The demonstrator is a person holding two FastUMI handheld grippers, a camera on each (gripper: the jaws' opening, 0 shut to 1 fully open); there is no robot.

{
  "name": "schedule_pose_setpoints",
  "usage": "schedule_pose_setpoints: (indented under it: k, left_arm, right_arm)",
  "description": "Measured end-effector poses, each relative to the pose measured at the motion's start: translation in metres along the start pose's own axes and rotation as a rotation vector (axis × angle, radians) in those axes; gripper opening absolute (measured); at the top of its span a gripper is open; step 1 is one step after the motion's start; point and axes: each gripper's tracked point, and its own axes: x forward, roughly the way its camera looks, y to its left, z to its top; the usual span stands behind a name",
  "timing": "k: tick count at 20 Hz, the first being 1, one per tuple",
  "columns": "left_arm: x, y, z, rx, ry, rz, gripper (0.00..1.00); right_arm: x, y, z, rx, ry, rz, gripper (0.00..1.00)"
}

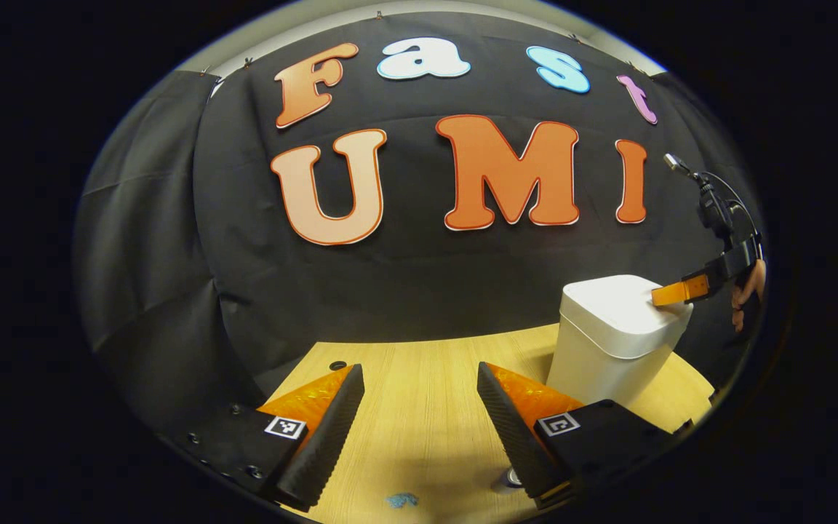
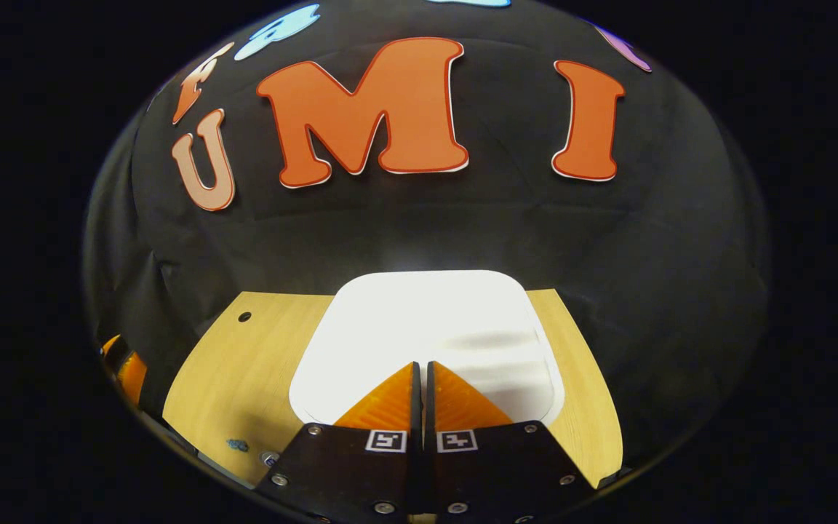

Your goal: Press the lid of the desktop garbage bin to open it, pick up the crumpled paper on the desktop and throw it into the bin, then pick up the pop can on the desktop and drop it into the bin, and finally close the garbage bin lid.

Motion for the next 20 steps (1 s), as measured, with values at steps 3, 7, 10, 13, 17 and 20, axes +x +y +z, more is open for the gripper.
schedule_pose_setpoints:
  k: [3, 7, 10, 13, 17, 20]
  left_arm:
    - [-0.001, -0.002, 0.005, 0.013, -0.016, -0.001, 0.97]
    - [-0.003, -0.003, 0.006, 0.02, -0.019, 0.006, 0.97]
    - [-0.003, -0.002, 0.004, 0.013, -0.015, 0.014, 0.97]
    - [-0.005, 0.0, 0.004, 0.013, -0.016, 0.027, 0.97]
    - [-0.008, 0.007, 0.002, 0.01, -0.016, 0.051, 0.97]
    - [-0.01, 0.013, 0.002, 0.006, -0.017, 0.068, 0.97]
  right_arm:
    - [-0.002, 0.001, 0.005, -0.013, -0.041, 0.023, 0.01]
    - [-0.01, 0.007, 0.011, -0.064, -0.08, 0.041, 0.01]
    - [-0.019, 0.009, 0.028, -0.095, -0.162, 0.042, 0.01]
    - [-0.032, 0.01, 0.051, -0.108, -0.264, 0.049, 0.01]
    - [-0.045, 0.011, 0.072, -0.107, -0.369, 0.065, 0.01]
    - [-0.052, 0.01, 0.08, -0.108, -0.413, 0.067, 0.01]
